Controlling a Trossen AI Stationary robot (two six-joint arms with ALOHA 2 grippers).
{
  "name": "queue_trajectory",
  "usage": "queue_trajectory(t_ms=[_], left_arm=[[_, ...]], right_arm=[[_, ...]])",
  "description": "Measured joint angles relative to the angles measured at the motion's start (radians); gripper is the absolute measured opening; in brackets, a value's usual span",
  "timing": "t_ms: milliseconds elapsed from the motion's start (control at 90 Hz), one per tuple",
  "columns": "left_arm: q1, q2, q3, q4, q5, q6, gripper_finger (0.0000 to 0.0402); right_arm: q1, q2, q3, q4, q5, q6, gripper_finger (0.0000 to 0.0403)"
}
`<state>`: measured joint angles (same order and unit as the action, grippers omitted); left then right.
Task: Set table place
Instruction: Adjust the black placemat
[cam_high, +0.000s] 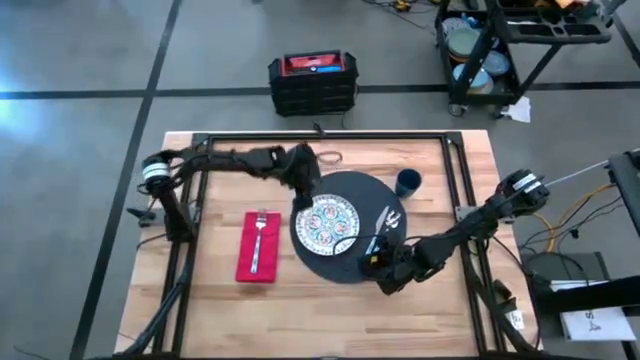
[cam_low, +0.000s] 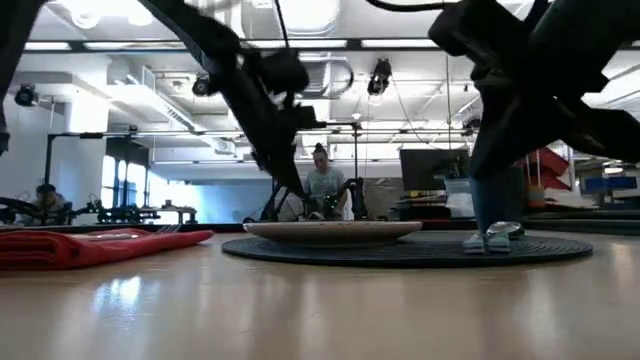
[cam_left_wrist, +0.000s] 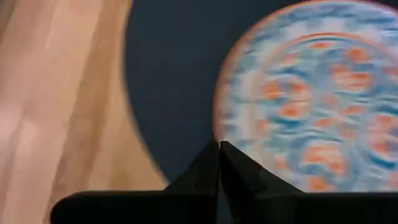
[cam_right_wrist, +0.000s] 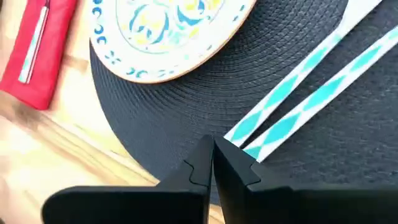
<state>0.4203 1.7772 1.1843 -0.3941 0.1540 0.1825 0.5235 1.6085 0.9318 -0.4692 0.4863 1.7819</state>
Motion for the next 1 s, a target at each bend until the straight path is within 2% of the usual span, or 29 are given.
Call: queue_trajectory(t_ms=[133, 333, 544, 700, 800, 933, 1000], left_arm=[[0.072, 0.071, 0.056, -0.009, 0.149, 0.067, 0.0000], [0.068, 0.163, 0.100, -0.038, 0.233, 0.120, 0.0000], [0.045, 0.195, 0.076, -0.115, 0.228, 0.120, 0.0000], [0.015, 0.173, 0.002, -0.128, 0.243, 0.098, 0.0000], [-0.018, 0.155, -0.043, -0.128, 0.287, 0.066, 0.0000], [-0.082, 0.105, -0.099, -0.110, 0.285, 0.038, 0.0000], [-0.108, 0.080, -0.119, -0.093, 0.266, 0.021, 0.0000]], right_arm=[[0.001, 0.056, 0.010, -0.001, -0.069, 0.029, 0.0000], [0.002, 0.097, 0.025, 0.004, -0.102, 0.085, 0.0000], [0.002, 0.096, 0.045, -0.004, -0.100, 0.088, 0.0000], [0.002, 0.096, 0.051, -0.007, -0.095, 0.081, 0.0000], [0.002, 0.096, 0.056, -0.011, -0.093, 0.066, 0.0000], [0.009, 0.096, 0.063, -0.047, -0.093, 0.065, 0.0000], [0.016, 0.095, 0.077, -0.149, -0.092, 0.109, 0.0000]])
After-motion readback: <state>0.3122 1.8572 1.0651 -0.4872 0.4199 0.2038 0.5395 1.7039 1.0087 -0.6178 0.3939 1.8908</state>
